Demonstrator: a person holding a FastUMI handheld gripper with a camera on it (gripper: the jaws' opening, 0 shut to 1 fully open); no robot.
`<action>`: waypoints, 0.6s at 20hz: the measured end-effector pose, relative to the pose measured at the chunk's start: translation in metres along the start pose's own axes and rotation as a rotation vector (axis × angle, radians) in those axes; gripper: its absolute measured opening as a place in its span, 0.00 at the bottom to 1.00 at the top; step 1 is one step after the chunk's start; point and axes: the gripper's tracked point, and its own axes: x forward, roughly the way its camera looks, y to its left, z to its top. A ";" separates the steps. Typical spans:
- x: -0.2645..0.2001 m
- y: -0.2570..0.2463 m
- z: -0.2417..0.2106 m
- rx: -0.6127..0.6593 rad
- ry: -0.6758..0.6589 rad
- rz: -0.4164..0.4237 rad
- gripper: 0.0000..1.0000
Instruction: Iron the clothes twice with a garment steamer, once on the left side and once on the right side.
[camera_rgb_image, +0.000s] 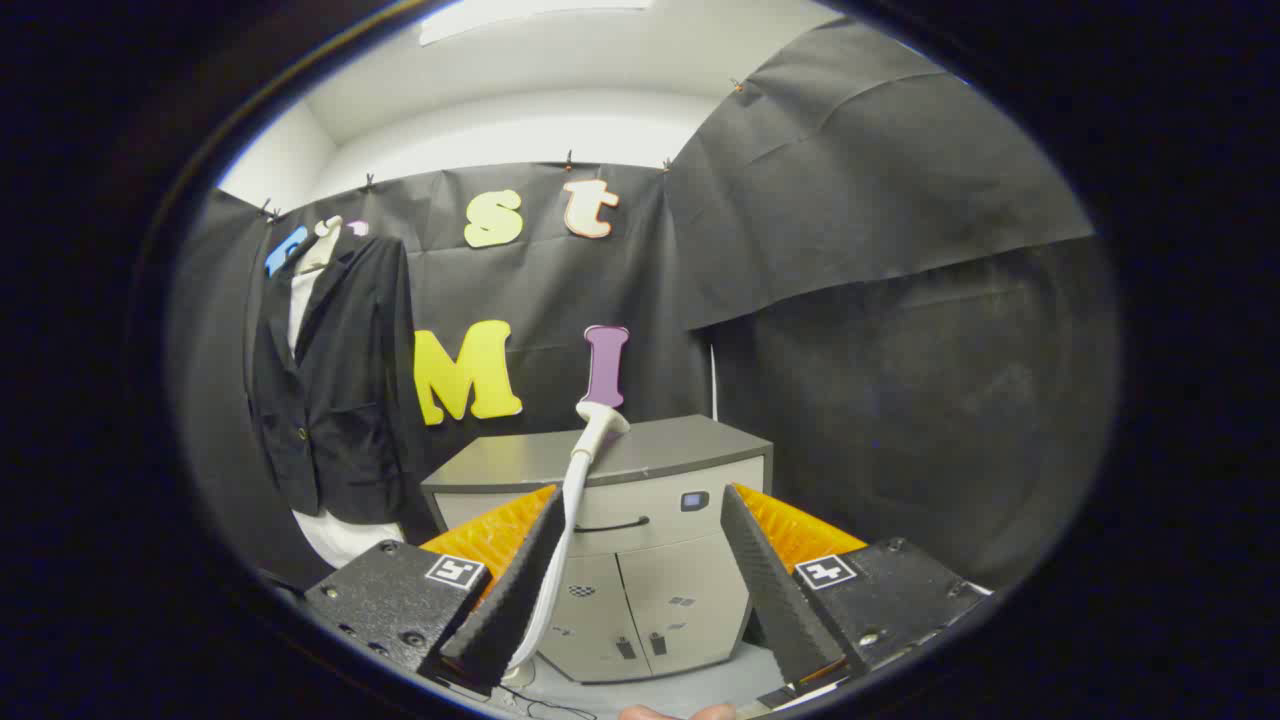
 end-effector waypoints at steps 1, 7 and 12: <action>0.000 -0.002 0.000 0.003 0.002 -0.003 0.98; -0.001 -0.009 -0.008 -0.004 0.017 -0.014 0.98; -0.001 -0.013 -0.011 -0.002 0.034 -0.024 0.98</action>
